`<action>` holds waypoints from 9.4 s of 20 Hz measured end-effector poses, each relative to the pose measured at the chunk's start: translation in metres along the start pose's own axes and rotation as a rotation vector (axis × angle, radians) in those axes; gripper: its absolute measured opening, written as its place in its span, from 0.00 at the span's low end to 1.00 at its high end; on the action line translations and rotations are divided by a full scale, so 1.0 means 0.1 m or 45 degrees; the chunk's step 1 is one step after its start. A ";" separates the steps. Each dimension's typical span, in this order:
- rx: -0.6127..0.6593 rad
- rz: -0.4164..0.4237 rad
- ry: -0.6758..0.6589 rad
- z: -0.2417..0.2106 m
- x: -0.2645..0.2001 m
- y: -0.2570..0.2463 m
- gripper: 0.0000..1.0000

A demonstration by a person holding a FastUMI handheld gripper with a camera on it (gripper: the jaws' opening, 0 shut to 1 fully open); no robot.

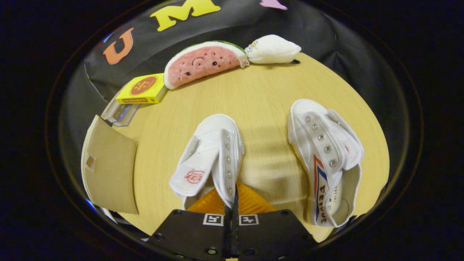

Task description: Open the storage box then place both shoes into the box .Put the left shoe in first, then the right shoe, with the right side of both shoes facing outward in a uniform manner.

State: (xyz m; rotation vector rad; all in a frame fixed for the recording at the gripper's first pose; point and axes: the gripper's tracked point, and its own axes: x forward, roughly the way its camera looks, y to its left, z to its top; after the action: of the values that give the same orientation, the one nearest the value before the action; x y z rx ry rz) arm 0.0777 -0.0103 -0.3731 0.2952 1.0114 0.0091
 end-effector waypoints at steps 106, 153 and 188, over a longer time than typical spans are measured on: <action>-0.259 -0.110 -0.188 0.43 -0.23 -1.69 0.80; 0.119 -0.115 -0.355 -0.20 -0.99 3.49 0.00; -0.229 -0.033 -0.978 0.26 -2.74 2.93 0.96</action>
State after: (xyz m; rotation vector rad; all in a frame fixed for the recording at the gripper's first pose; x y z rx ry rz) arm -0.0093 0.2258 -0.0596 0.0997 0.2476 -0.0350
